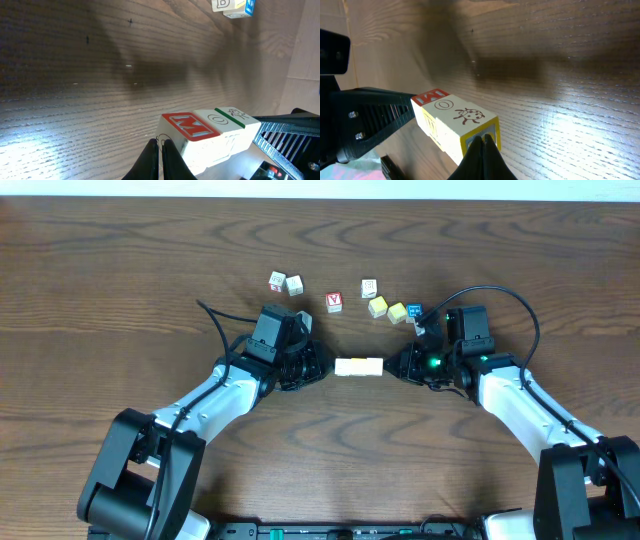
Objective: Lift 3 blocks
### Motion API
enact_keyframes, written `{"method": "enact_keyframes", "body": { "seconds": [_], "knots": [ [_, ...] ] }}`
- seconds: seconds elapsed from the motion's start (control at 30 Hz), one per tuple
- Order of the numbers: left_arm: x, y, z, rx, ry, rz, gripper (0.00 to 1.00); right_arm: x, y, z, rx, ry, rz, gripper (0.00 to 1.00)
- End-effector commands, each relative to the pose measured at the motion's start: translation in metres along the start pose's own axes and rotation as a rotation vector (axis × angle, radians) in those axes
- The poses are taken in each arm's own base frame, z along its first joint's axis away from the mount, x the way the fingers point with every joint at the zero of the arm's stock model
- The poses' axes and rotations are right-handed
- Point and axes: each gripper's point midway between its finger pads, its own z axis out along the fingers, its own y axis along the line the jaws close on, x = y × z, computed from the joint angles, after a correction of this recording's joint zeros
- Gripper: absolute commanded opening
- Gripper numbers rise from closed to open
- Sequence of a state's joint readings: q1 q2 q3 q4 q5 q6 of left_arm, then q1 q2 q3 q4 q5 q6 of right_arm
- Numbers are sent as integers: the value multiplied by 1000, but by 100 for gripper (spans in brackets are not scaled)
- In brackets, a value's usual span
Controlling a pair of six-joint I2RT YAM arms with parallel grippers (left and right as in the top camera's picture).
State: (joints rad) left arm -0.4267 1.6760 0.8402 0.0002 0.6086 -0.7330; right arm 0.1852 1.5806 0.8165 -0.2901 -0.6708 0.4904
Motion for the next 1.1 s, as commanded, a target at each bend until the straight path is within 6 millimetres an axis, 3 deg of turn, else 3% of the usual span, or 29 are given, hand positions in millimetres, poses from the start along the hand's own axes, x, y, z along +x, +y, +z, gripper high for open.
{"method": "enact_keyframes", "body": {
  "seconds": [0.0, 1.07],
  "knots": [
    [24, -40, 5, 127, 109, 67, 7, 28, 39, 9, -146, 118, -43, 1],
    [34, -43, 12, 100, 113, 94, 7, 24, 24, 16, -85, 102, -39, 1]
  ]
}}
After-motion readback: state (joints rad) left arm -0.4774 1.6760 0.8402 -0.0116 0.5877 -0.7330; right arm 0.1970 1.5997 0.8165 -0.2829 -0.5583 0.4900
